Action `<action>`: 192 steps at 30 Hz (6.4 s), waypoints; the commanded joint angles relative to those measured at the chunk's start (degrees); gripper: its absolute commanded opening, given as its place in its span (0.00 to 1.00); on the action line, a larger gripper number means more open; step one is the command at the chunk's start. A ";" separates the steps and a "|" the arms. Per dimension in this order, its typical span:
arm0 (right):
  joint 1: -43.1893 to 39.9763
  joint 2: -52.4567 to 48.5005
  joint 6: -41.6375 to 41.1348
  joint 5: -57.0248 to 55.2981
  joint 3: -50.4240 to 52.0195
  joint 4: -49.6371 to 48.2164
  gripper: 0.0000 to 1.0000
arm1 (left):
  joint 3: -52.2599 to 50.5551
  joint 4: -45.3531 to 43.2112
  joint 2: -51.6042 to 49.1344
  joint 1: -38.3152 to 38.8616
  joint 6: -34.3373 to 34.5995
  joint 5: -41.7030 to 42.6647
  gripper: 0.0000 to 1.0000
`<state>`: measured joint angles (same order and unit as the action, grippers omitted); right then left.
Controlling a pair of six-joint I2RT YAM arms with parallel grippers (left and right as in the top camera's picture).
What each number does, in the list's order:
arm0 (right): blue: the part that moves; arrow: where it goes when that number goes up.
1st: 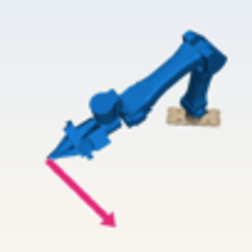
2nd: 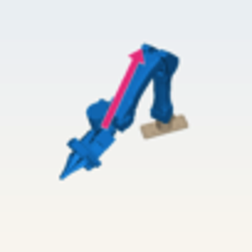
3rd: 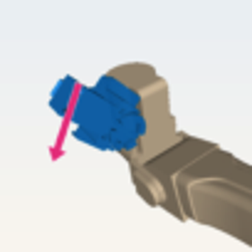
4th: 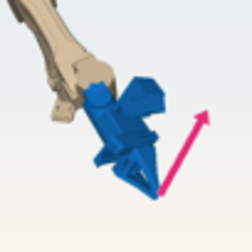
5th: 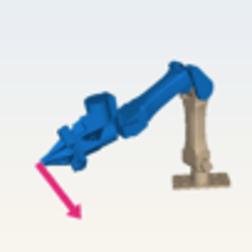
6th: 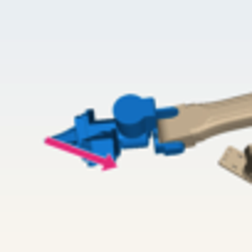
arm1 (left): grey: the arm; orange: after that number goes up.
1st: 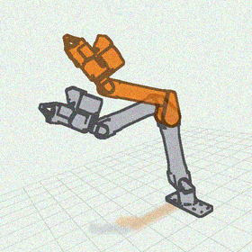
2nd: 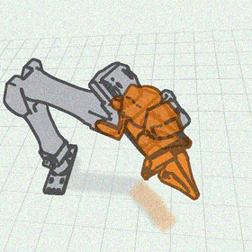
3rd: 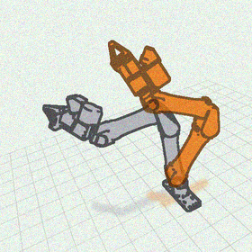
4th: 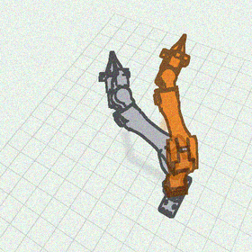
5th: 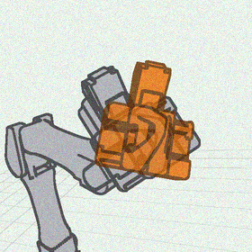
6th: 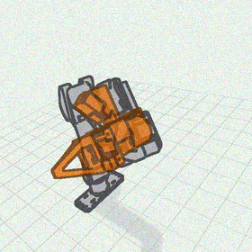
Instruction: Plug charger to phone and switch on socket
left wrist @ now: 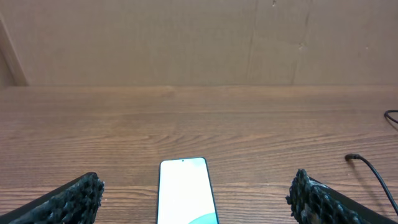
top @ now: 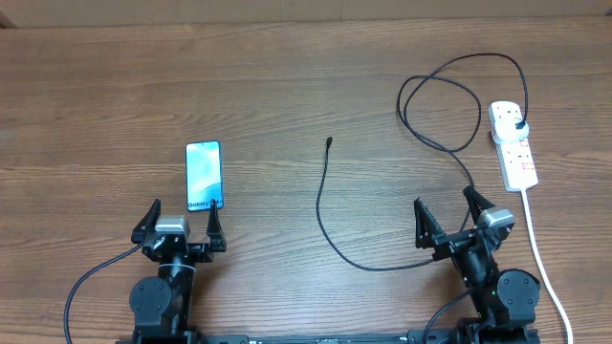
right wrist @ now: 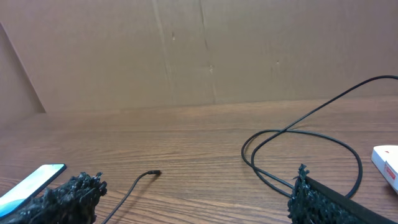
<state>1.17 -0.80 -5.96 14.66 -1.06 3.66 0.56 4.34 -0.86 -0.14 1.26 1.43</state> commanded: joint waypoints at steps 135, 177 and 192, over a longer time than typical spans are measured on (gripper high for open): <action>0.26 0.63 0.04 0.00 0.61 -0.33 1.00 | 21.53 6.21 -16.85 -0.55 2.16 7.76 1.00; 0.26 0.63 0.04 0.00 0.61 -0.33 1.00 | 88.80 65.48 -96.50 -0.55 1.55 1.22 1.00; 0.26 0.63 0.04 0.00 0.61 -0.33 1.00 | 88.80 62.51 -111.27 -0.59 2.19 -0.57 0.99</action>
<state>1.17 -0.73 -5.98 14.68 -1.06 3.62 87.92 67.59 -109.69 -0.16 3.01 1.65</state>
